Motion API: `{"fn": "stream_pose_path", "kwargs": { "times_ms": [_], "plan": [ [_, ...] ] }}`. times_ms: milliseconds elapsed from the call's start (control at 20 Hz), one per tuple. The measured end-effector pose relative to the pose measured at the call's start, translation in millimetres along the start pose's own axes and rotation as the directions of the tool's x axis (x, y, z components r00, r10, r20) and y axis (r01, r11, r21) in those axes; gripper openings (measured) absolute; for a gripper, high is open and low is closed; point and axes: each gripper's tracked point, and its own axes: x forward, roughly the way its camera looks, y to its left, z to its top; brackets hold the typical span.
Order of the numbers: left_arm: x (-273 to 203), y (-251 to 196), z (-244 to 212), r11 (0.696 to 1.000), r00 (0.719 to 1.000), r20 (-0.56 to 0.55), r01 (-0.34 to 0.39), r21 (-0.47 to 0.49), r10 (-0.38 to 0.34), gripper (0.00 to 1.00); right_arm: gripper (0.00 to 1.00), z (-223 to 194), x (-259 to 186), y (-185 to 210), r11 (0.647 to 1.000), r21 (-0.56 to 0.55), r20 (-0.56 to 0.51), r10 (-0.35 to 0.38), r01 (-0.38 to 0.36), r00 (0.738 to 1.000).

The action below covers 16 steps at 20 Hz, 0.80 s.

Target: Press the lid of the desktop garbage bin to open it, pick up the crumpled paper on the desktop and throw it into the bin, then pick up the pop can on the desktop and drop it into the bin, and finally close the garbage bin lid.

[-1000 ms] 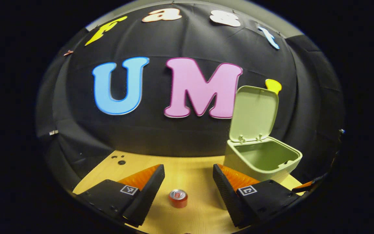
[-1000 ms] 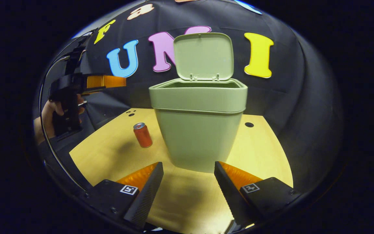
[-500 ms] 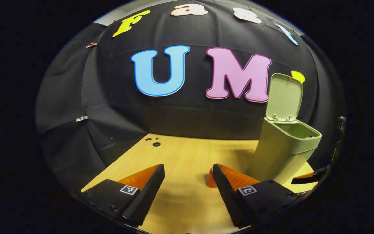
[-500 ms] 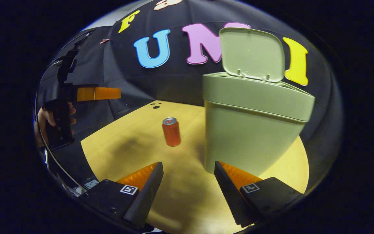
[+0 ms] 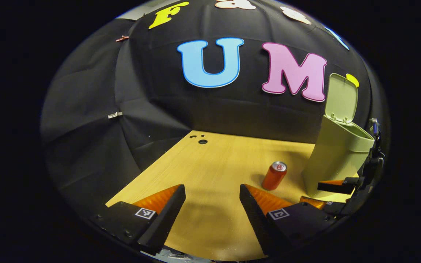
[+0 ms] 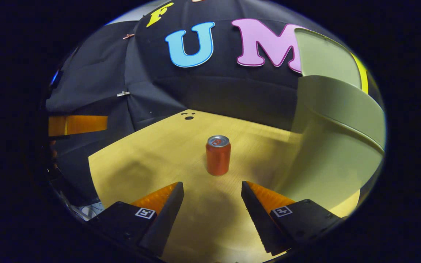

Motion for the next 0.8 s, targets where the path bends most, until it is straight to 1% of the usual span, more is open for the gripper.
{"fn": "stream_pose_path", "kwargs": {
  "times_ms": [300, 400, 550, 800],
  "plan": [
    [20, 29, -26, 0.999, 0.998, -0.067, -0.019, -0.047, 0.016, 0.96, 0.99, -3, 57, -8, 0.994, 0.039, -0.015, -0.103, 0.104, 0.995],
    [27, 36, -30, 0.998, 0.997, -0.072, -0.020, -0.065, 0.015, 0.96, 0.99, -6, 75, -10, 0.990, 0.064, -0.022, -0.127, 0.128, 0.992],
    [39, 44, -38, 0.996, 0.995, -0.100, -0.019, -0.084, 0.011, 0.96, 0.99, -8, 98, -13, 0.985, 0.072, -0.030, -0.153, 0.155, 0.988],
    [53, 51, -46, 0.998, 0.992, -0.128, -0.002, -0.067, -0.007, 0.96, 0.99, -6, 128, -19, 0.973, 0.115, -0.032, -0.199, 0.202, 0.979]
  ]
}}
